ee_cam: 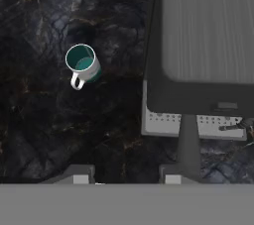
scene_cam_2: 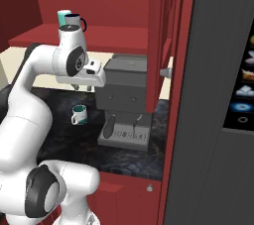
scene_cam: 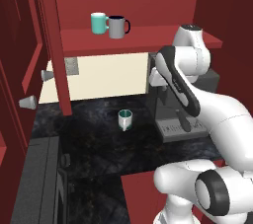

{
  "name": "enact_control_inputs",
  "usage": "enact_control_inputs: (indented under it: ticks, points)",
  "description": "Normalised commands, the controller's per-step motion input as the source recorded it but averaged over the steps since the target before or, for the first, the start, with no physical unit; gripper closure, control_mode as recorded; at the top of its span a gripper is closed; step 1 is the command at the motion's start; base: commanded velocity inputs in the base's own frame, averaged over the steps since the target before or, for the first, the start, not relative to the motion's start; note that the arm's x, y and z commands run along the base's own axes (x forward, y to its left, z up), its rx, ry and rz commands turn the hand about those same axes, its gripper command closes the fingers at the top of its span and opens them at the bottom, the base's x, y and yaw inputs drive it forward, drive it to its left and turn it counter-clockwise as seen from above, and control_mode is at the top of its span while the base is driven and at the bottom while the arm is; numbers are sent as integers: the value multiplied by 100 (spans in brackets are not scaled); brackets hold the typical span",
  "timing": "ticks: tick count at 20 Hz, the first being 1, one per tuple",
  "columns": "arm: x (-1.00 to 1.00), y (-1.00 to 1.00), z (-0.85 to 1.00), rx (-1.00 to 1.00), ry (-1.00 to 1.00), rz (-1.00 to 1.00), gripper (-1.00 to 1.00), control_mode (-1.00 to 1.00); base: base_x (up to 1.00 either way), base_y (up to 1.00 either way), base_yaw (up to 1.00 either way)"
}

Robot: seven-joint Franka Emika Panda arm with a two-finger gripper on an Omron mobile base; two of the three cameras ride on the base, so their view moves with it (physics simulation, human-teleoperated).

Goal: Pick the mug on the counter and place it in the cabinet with the handle facing the right, like the mugs already inside.

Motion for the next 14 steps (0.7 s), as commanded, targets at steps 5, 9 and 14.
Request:
enact_control_inputs:
  ticks: [5, 9, 14]
  points:
    - [-17, 2, 0, 0, -4, 0, -100, -100, 0, 0, 0]
    - [-32, 8, -4, 0, -10, 0, -100, -100, 0, 0, 0]
    - [-21, 12, -7, 0, -12, -1, -100, -100, 0, 0, 0]
